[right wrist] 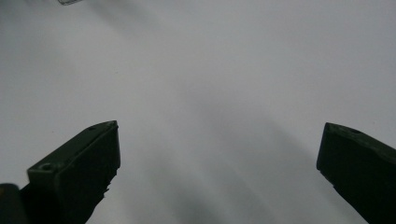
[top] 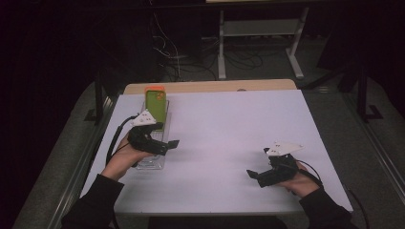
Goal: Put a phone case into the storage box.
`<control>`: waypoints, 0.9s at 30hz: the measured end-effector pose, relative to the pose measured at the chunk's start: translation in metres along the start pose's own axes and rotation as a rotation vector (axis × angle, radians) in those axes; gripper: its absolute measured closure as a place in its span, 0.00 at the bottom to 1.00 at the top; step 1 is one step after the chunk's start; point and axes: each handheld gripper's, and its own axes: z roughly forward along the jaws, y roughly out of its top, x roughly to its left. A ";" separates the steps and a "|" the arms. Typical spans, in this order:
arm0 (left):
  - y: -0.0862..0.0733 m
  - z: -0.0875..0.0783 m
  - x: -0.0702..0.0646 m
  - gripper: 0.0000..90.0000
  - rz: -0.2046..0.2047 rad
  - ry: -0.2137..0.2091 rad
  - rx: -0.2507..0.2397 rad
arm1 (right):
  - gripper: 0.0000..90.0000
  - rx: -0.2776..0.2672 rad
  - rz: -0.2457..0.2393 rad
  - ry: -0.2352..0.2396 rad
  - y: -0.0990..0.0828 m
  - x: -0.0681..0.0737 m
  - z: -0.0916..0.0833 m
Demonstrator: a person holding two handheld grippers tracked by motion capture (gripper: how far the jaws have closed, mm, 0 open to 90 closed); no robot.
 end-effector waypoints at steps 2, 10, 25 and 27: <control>-0.004 0.000 -0.001 0.05 0.009 -0.007 0.002 | 0.00 -0.004 0.004 0.003 0.001 0.000 -0.001; -0.019 -0.002 -0.009 0.02 0.027 -0.016 0.010 | 0.00 -0.005 -0.014 0.014 0.006 0.001 -0.005; -0.041 -0.008 -0.015 0.01 0.030 -0.041 0.004 | 0.00 -0.016 -0.016 0.019 0.016 0.002 -0.012; -0.044 -0.007 -0.016 0.01 0.027 -0.043 0.013 | 0.00 -0.021 -0.008 0.023 0.017 0.003 -0.013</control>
